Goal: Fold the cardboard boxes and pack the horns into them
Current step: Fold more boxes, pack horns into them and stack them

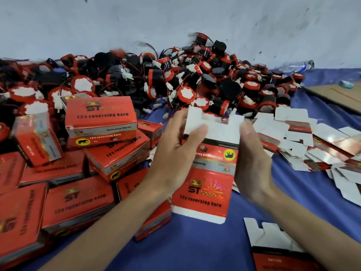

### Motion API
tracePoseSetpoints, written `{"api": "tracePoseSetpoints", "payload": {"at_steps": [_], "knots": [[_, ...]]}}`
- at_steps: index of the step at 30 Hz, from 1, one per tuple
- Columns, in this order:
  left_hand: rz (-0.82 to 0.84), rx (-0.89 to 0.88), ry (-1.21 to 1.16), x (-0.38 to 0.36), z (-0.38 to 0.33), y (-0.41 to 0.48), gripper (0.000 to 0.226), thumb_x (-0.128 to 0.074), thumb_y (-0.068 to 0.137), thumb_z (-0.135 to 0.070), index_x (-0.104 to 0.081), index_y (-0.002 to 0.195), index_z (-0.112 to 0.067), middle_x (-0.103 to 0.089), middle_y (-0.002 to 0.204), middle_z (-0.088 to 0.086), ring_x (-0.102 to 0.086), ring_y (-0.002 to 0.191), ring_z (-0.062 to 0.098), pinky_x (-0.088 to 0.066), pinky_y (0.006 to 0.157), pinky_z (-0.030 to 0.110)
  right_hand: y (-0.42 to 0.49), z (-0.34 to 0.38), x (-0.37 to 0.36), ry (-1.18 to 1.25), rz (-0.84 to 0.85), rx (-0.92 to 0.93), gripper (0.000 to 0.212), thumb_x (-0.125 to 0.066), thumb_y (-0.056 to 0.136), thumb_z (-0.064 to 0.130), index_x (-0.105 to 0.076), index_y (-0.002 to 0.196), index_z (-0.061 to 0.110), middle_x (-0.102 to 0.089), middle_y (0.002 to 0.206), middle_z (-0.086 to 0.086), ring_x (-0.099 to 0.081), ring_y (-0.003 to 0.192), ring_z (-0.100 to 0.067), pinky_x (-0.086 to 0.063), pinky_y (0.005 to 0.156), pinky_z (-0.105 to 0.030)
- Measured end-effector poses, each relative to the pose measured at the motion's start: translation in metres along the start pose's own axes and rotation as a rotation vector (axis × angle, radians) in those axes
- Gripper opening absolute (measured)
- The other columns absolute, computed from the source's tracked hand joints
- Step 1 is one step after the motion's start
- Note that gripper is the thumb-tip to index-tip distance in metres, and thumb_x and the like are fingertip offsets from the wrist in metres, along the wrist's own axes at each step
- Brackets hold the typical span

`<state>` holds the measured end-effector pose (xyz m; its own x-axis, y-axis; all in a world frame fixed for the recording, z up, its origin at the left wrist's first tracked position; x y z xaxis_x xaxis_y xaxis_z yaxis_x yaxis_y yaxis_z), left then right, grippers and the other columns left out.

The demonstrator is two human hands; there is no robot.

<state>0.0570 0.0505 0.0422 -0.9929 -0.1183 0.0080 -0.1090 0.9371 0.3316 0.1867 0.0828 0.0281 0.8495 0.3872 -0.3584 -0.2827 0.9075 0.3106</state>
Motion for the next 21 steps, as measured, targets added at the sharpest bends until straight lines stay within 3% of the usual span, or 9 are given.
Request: {"api": "tracePoseSetpoints", "payload": {"at_steps": [2,4,8,11,13,16,18,21], "knots": [[-0.061,-0.002,-0.016,0.005,0.0,0.001,0.017,-0.054,0.082,-0.04,-0.051,0.099,-0.035,-0.065,0.089,-0.017,-0.066,0.079,0.002,-0.052,0.063,0.02,0.0,0.0,0.004,-0.104,-0.049,0.037,0.011,-0.048,0.088,0.026,-0.052,0.078,0.021,-0.054,0.074,0.001,-0.052,0.067,-0.013,-0.045,0.059,-0.027],[-0.101,-0.029,0.003,0.008,0.0,0.0,0.01,-0.049,0.083,-0.033,-0.047,0.093,-0.032,-0.057,0.079,-0.016,-0.058,0.069,0.003,-0.049,0.058,0.02,-0.001,-0.001,0.006,-0.143,-0.077,0.075,0.015,-0.051,0.084,0.018,-0.053,0.073,0.028,-0.052,0.076,0.003,-0.05,0.066,-0.011,-0.045,0.055,-0.026],[-0.139,-0.057,0.051,0.01,-0.001,-0.001,0.022,-0.04,0.077,-0.02,-0.045,0.089,-0.038,-0.053,0.082,-0.015,-0.048,0.063,0.004,-0.044,0.052,0.023,-0.003,0.009,0.004,-0.213,-0.086,0.214,0.032,-0.047,0.076,0.004,-0.058,0.08,0.033,-0.05,0.099,-0.001,-0.053,0.082,-0.015,-0.046,0.061,-0.03],[-0.194,-0.11,0.051,0.012,-0.007,-0.005,0.026,-0.04,0.077,-0.014,-0.046,0.09,-0.036,-0.053,0.078,-0.012,-0.043,0.054,0.007,-0.037,0.046,0.024,-0.008,0.009,-0.003,-0.326,-0.033,0.283,0.012,-0.051,0.082,0.024,-0.062,0.088,0.024,-0.052,0.098,-0.01,-0.053,0.089,-0.017,-0.044,0.072,-0.029],[-0.253,-0.141,0.057,0.015,-0.01,-0.006,0.028,-0.043,0.076,-0.011,-0.046,0.092,-0.033,-0.054,0.083,-0.01,-0.047,0.059,0.004,-0.041,0.051,0.021,-0.012,0.004,-0.007,-0.319,0.026,0.248,0.026,-0.051,0.083,0.032,-0.063,0.106,0.029,-0.054,0.11,-0.009,-0.057,0.1,-0.018,-0.047,0.079,-0.031],[-0.29,-0.164,0.118,0.018,-0.014,-0.006,0.032,-0.046,0.073,-0.006,-0.049,0.093,-0.03,-0.06,0.092,-0.005,-0.058,0.078,0.004,-0.048,0.069,0.022,-0.018,-0.004,-0.013,-0.436,0.09,0.23,0.053,-0.051,0.087,0.039,-0.042,0.139,0.039,-0.051,0.135,0.013,-0.048,0.128,-0.013,-0.044,0.101,-0.033],[-0.263,-0.161,0.161,0.016,-0.015,-0.005,0.032,-0.049,0.073,-0.006,-0.055,0.093,-0.03,-0.066,0.094,-0.007,-0.062,0.089,0.009,-0.05,0.075,0.024,-0.019,-0.003,-0.012,-0.487,0.006,0.253,0.058,-0.052,0.087,0.044,-0.033,0.142,0.038,-0.048,0.137,0.025,-0.045,0.13,-0.004,-0.041,0.103,-0.024],[-0.216,-0.182,0.196,0.01,-0.017,-0.006,0.026,-0.051,0.079,-0.013,-0.068,0.096,-0.023,-0.071,0.093,-0.008,-0.066,0.085,0.007,-0.052,0.067,0.017,-0.018,0.003,-0.008,-0.437,-0.101,0.278,0.042,-0.057,0.084,0.043,-0.05,0.123,0.031,-0.061,0.121,0.013,-0.059,0.112,-0.011,-0.049,0.09,-0.031]]}}
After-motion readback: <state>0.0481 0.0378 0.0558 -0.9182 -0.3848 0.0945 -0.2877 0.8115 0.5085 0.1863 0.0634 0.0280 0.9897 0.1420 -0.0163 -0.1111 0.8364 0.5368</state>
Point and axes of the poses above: each hand's wrist, its own y-axis towards the middle knuckle, its own x-axis out of the back of the hand, z = x × y, the point moved 6 cm from there along y, towards the middle knuckle
